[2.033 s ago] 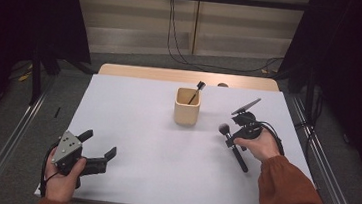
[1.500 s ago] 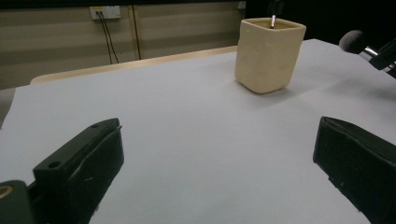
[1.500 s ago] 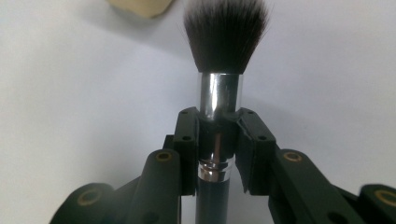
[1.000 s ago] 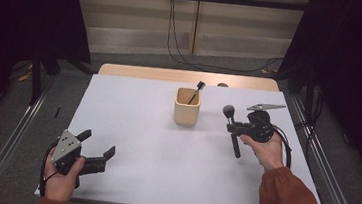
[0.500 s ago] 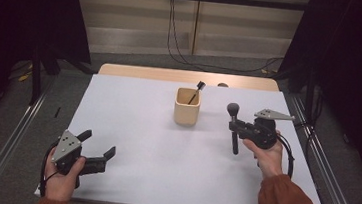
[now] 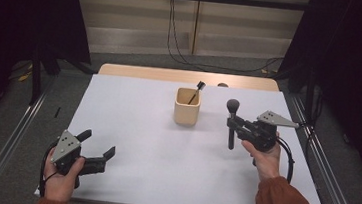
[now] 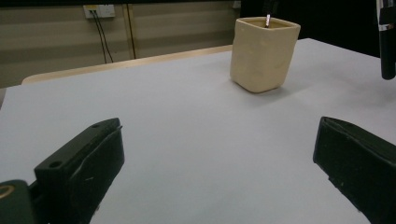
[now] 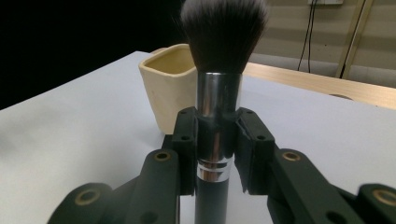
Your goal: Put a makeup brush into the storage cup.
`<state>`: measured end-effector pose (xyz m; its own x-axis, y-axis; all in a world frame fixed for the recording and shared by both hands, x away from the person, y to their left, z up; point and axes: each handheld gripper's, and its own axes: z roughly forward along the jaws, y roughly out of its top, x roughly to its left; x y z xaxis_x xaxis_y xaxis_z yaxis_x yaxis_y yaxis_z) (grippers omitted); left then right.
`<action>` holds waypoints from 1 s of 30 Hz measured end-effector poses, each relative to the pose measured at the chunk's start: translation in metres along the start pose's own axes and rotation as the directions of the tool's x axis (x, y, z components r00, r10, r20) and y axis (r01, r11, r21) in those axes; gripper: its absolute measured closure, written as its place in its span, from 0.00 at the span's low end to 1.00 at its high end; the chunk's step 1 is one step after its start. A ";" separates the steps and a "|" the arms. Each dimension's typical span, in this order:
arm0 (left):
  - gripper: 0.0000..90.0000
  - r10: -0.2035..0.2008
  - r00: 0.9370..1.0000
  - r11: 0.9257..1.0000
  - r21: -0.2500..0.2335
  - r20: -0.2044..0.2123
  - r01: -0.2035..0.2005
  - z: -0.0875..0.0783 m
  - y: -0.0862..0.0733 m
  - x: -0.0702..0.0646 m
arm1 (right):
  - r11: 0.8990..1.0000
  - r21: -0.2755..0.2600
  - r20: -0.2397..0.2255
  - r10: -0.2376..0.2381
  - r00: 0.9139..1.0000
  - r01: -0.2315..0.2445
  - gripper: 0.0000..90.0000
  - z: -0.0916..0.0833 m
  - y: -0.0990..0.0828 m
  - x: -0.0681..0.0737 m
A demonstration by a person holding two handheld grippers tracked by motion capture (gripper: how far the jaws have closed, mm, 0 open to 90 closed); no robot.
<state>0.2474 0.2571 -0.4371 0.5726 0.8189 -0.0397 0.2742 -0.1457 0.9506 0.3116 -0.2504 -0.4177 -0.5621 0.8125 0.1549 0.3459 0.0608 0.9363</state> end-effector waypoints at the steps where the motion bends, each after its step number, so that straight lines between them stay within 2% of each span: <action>1: 0.02 -0.004 1.000 1.000 -0.001 0.002 0.004 0.000 0.000 0.000 | 1.000 -0.007 -0.009 0.000 1.000 0.000 0.80 0.000 0.000 0.000; 9: 0.02 0.002 1.000 1.000 -0.002 0.004 -0.002 0.000 0.000 -0.001 | 0.998 -0.061 -0.036 0.012 0.999 -0.014 0.80 0.000 0.010 0.002; 19: 0.02 0.002 1.000 1.000 -0.006 0.006 -0.002 0.000 0.001 -0.001 | 0.996 -0.093 -0.063 0.004 0.998 -0.010 0.80 0.014 0.025 0.006; 30: 0.02 0.010 1.000 1.000 -0.016 0.022 -0.010 0.000 0.002 -0.005 | 0.995 -0.103 -0.066 -0.006 0.998 -0.001 0.80 0.023 0.043 0.009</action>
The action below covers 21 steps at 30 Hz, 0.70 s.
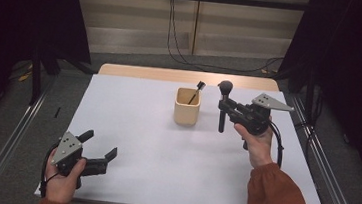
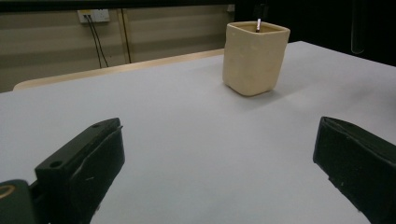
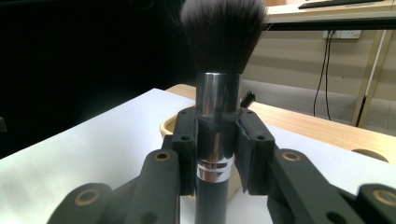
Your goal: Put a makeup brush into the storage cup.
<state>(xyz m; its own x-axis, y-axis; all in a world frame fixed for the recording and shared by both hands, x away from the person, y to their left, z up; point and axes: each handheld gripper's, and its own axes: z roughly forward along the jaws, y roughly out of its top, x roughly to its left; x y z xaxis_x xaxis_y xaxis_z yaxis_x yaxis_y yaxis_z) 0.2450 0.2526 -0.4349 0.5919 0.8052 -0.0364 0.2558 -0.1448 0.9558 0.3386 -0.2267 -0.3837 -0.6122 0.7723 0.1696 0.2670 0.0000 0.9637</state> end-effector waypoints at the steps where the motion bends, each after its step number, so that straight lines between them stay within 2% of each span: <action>1: 0.02 -0.005 1.000 1.000 -0.001 -0.002 0.005 0.000 0.000 0.000 | 1.000 -0.001 0.000 -0.005 1.000 0.005 0.80 0.001 0.002 0.000; 5: 0.02 -0.010 1.000 1.000 -0.001 -0.013 0.010 0.001 0.000 0.002 | 1.000 -0.005 -0.004 -0.007 1.000 0.007 0.80 0.008 0.010 -0.001; 21: 0.02 -0.011 1.000 1.000 -0.003 -0.007 0.011 0.002 0.000 0.002 | 0.999 -0.009 -0.033 -0.053 0.998 0.053 0.80 0.040 0.044 0.007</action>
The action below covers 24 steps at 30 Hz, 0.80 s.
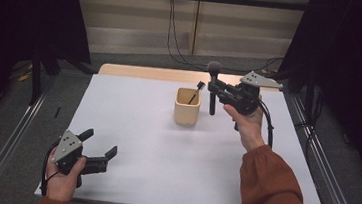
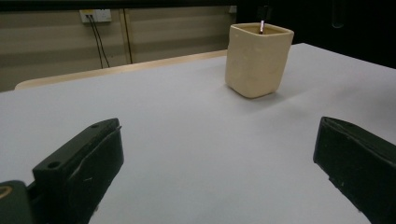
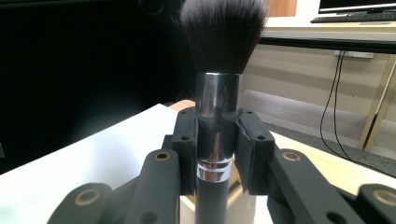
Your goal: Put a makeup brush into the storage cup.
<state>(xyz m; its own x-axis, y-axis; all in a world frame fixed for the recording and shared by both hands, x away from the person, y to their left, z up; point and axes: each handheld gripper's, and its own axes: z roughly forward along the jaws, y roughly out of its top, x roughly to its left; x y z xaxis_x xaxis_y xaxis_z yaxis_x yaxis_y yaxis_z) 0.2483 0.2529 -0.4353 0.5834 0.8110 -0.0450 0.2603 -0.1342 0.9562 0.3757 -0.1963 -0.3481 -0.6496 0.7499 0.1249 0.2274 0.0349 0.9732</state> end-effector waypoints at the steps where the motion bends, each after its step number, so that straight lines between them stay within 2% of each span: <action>1: 0.02 0.001 1.000 1.000 0.001 -0.002 -0.001 0.000 0.000 0.000 | 1.000 0.000 0.001 0.000 1.000 0.000 0.80 0.002 0.002 0.000; 4: 0.02 -0.005 1.000 1.000 0.001 0.001 0.005 0.000 0.000 0.000 | 1.000 -0.010 0.000 0.000 1.000 0.000 0.80 0.008 0.008 0.001; 9: 0.02 0.010 1.000 1.000 0.006 0.003 -0.010 0.001 0.000 0.000 | 1.000 -0.021 -0.005 0.001 1.000 -0.001 0.80 0.016 0.014 0.001; 17: 0.02 0.004 1.000 1.000 0.007 0.008 -0.004 0.002 0.001 0.000 | 1.000 -0.031 0.005 0.004 1.000 -0.003 0.80 0.025 0.026 -0.005; 19: 0.02 0.012 1.000 1.000 0.007 0.009 -0.012 0.002 0.001 0.001 | 0.999 -0.044 0.014 0.009 1.000 -0.009 0.80 0.027 0.029 -0.004; 21: 0.02 0.013 1.000 1.000 0.011 0.015 -0.014 0.003 0.000 0.001 | 0.998 -0.048 0.009 0.034 0.999 -0.034 0.80 0.031 0.031 -0.004; 24: 0.02 0.018 1.000 1.000 0.016 0.016 -0.018 0.003 0.000 0.001 | 0.999 -0.037 0.024 0.017 1.000 -0.016 0.80 0.038 0.035 -0.002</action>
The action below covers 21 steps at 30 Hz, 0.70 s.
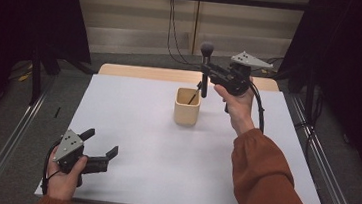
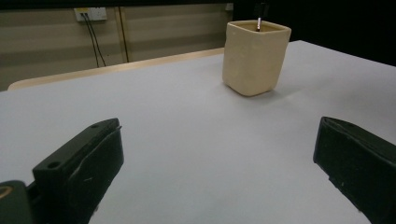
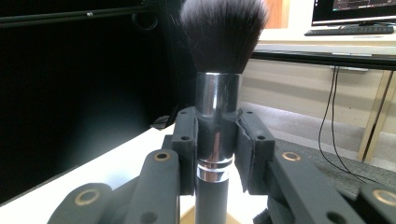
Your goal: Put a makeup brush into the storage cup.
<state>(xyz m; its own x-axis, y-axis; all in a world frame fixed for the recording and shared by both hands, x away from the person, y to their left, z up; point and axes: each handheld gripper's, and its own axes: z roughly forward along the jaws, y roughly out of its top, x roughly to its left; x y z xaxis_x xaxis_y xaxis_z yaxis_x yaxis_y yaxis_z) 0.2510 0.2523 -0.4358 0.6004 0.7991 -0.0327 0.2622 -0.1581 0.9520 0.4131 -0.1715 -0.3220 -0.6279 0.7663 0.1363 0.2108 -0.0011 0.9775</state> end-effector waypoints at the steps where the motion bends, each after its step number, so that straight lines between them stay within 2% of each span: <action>1: 0.02 -0.001 1.000 1.000 -0.001 0.001 0.001 0.000 0.000 0.000 | 1.000 0.001 -0.003 -0.002 1.000 0.002 0.80 0.002 0.001 0.001; 9: 0.02 -0.010 1.000 1.000 -0.007 -0.002 0.010 -0.001 -0.001 0.002 | 0.999 0.007 0.006 -0.033 0.999 0.033 0.80 0.016 0.006 0.005; 12: 0.02 -0.007 1.000 1.000 0.002 0.001 0.007 0.000 -0.001 0.002 | 0.999 0.015 0.009 -0.032 0.999 0.031 0.80 0.023 0.004 0.004; 21: 0.02 -0.006 1.000 1.000 -0.015 -0.002 0.006 -0.001 0.000 0.001 | 0.999 0.044 0.012 -0.031 0.999 0.030 0.80 0.035 -0.005 0.000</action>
<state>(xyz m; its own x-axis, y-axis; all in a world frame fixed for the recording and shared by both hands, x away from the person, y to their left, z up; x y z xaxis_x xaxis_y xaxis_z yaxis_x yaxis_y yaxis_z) 0.2507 0.2532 -0.4359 0.5975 0.8010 -0.0379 0.2543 -0.1445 0.9563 0.4382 -0.1491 -0.3329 -0.6247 0.7739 0.1041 0.2244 0.0502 0.9732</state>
